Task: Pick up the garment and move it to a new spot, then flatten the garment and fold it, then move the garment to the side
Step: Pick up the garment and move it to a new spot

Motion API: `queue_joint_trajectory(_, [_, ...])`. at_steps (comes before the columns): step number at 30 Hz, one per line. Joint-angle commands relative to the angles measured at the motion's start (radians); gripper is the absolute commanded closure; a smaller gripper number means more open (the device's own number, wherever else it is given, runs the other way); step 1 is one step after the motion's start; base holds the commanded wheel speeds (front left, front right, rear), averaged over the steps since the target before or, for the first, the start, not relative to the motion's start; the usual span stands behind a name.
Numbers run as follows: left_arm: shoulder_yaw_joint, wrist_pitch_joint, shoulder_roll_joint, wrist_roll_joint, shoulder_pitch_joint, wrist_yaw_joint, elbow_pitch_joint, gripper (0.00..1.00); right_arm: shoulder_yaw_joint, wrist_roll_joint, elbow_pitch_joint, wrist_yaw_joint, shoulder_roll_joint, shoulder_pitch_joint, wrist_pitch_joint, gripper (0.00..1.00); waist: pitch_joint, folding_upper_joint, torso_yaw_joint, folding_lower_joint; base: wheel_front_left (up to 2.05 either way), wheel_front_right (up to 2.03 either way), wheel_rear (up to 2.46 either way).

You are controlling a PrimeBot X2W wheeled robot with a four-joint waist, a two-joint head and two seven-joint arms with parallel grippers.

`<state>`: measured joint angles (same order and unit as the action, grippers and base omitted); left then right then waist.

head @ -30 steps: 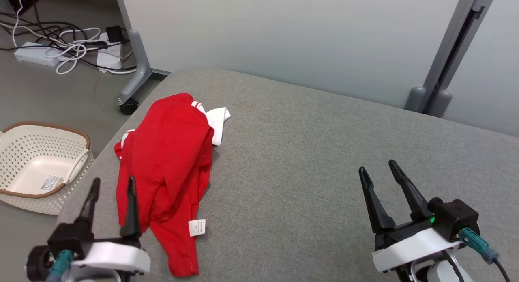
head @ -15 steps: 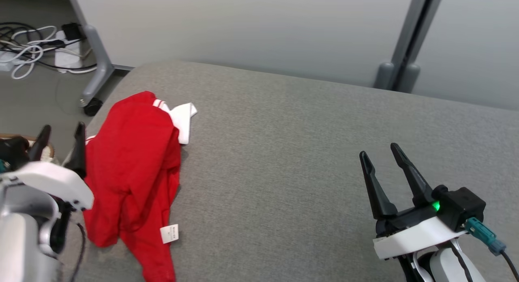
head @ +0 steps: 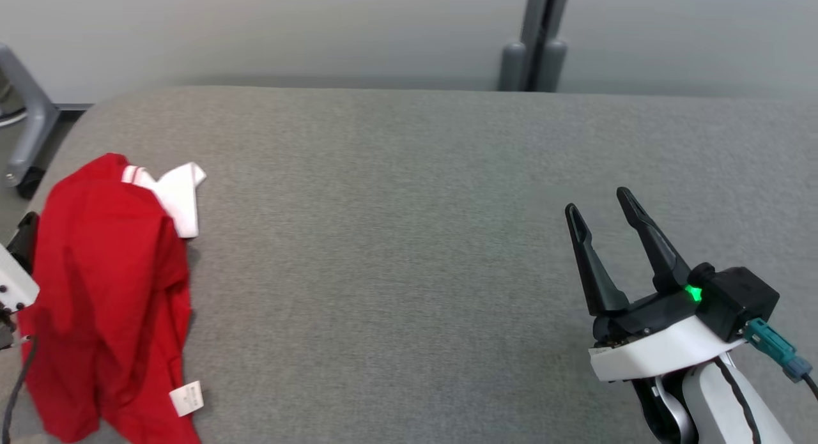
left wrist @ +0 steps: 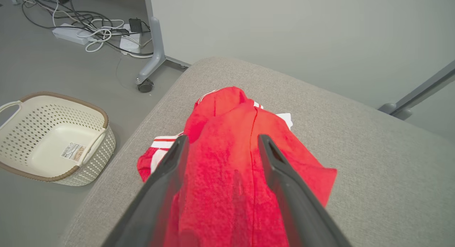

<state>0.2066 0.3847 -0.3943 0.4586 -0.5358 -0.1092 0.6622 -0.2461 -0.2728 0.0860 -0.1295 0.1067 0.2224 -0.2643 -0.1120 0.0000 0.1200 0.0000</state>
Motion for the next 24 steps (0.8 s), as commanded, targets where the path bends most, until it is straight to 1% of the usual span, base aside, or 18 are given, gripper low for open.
queue_joint_trajectory(1, [0.017,0.014,-0.014,0.025,-0.032,-0.005,0.048,0.00,-0.002,-0.007,-0.002,-0.002,0.011,0.018,0.000,0.00,-0.042,0.0000,-0.059,0.0000,0.00,0.00,0.00])
queue_joint_trajectory(5, [0.043,0.043,-0.038,0.062,-0.061,-0.002,0.129,0.00,-0.006,-0.007,-0.009,-0.002,0.016,0.034,0.000,0.00,-0.067,0.0000,-0.102,0.0000,0.00,0.00,0.00])
queue_joint_trajectory(6, [0.043,0.043,-0.038,0.062,-0.061,-0.002,0.129,0.00,-0.006,-0.007,-0.009,-0.002,0.016,0.034,0.000,0.00,-0.067,0.0000,-0.102,0.0000,0.00,0.00,0.00])
queue_joint_trajectory(10, [0.041,0.079,-0.060,0.061,-0.056,0.011,0.207,0.00,-0.008,-0.011,-0.014,-0.002,0.020,0.044,0.000,0.00,-0.082,0.0000,-0.133,0.0000,0.00,0.00,0.00])
queue_joint_trajectory(16, [0.026,0.151,-0.072,0.071,-0.036,0.006,0.291,0.01,-0.004,-0.016,-0.013,-0.002,0.024,0.047,0.000,0.00,-0.087,0.0000,-0.146,0.0000,0.00,0.00,0.00])
queue_joint_trajectory(17, [0.025,0.153,-0.072,0.072,-0.037,0.005,0.297,0.16,-0.003,-0.016,-0.013,-0.002,0.024,0.046,0.000,0.00,-0.087,0.0000,-0.146,0.0000,0.00,0.00,0.00])
queue_joint_trajectory(18, [0.023,0.151,-0.072,0.073,-0.039,0.003,0.301,0.48,-0.002,-0.015,-0.013,-0.002,0.024,0.046,0.000,0.00,-0.087,0.0000,-0.145,0.0000,0.00,0.00,0.00])
queue_joint_trajectory(19, [0.019,0.141,-0.072,0.072,-0.042,0.000,0.299,0.98,-0.001,-0.013,-0.013,-0.002,0.023,0.045,0.000,0.00,-0.087,0.0000,-0.143,0.0000,0.00,0.00,0.00])
queue_joint_trajectory(20, [0.019,0.128,-0.073,0.072,-0.044,-0.002,0.296,1.00,-0.002,-0.011,-0.014,-0.002,0.022,0.045,0.000,0.00,-0.087,0.0000,-0.142,0.0000,0.00,0.00,0.00])
queue_joint_trajectory(24, [0.005,0.096,-0.077,0.067,-0.057,-0.006,0.291,1.00,-0.001,-0.006,-0.013,-0.002,0.020,0.047,0.000,0.00,-0.085,0.0000,-0.133,0.0000,0.00,0.00,0.00])
